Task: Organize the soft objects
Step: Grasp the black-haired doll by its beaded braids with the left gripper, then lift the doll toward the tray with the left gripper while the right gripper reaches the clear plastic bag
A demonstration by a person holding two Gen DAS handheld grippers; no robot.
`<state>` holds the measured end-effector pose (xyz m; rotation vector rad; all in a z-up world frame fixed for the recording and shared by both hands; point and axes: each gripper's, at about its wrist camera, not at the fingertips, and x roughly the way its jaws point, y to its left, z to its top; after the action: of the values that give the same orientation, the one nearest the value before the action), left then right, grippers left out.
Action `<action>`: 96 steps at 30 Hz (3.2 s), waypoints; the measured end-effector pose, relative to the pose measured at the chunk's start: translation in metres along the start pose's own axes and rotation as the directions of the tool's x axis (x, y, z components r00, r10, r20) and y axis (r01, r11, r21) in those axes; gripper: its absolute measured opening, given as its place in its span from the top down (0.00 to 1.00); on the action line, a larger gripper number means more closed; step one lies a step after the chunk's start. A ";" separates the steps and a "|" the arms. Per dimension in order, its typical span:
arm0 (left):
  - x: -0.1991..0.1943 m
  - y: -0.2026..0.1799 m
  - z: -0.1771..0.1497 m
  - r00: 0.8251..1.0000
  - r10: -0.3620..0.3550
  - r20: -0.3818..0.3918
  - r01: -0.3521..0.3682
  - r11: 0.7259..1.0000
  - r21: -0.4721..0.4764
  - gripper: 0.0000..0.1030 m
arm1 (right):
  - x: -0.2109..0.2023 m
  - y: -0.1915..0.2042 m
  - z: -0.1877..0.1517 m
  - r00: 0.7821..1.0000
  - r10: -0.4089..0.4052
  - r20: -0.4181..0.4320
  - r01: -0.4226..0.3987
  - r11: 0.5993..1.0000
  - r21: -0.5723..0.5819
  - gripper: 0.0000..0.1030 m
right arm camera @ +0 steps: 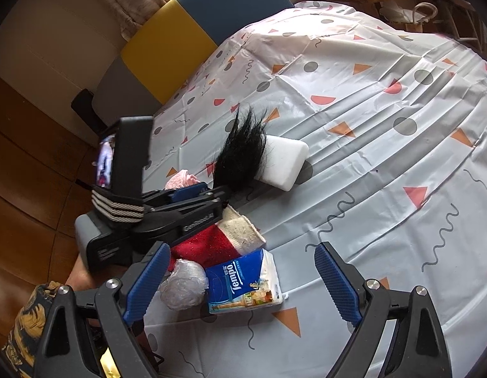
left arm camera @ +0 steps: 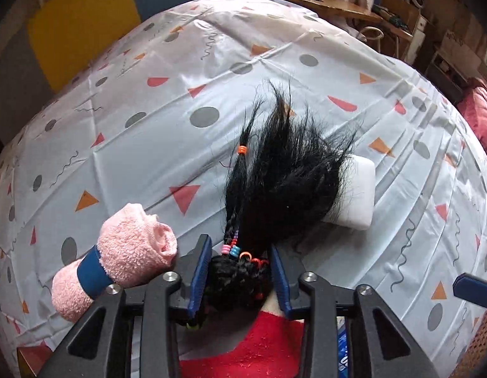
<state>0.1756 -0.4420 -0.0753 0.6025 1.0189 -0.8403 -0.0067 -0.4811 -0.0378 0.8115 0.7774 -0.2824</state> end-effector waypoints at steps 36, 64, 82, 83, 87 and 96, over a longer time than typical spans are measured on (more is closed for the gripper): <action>-0.007 0.004 -0.004 1.000 -0.022 0.011 0.022 1.000 0.009 0.63 | 0.006 0.008 -0.004 0.999 0.019 -0.035 -0.020 0.999 -0.030 0.10; -0.201 0.073 -0.118 0.939 -0.098 0.328 0.196 0.939 -0.281 0.90 | 0.025 0.059 -0.030 0.997 0.009 -0.076 -0.033 0.945 -0.325 0.18; -0.284 0.173 -0.323 0.921 0.122 0.370 0.151 0.763 -0.628 0.90 | 0.061 0.112 -0.076 0.994 -0.087 -0.070 0.022 0.766 -0.642 0.60; -0.285 0.186 -0.340 0.927 0.148 0.345 0.133 0.729 -0.672 0.90 | 0.058 0.112 -0.074 0.995 -0.068 -0.078 0.004 0.778 -0.628 0.60; -0.277 0.223 -0.386 0.952 0.165 0.260 0.102 0.626 -0.773 0.90 | 0.057 0.117 -0.079 0.995 -0.049 -0.087 -0.017 0.772 -0.635 0.60; -0.228 0.260 -0.369 0.986 0.130 0.104 0.002 0.616 -0.787 0.90 | 0.058 0.120 -0.083 0.994 -0.059 -0.089 -0.014 0.756 -0.654 0.60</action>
<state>0.1504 0.0586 -0.0066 -0.1947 1.0966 -0.2853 0.0514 -0.3361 -0.0508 0.1433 0.9087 0.0273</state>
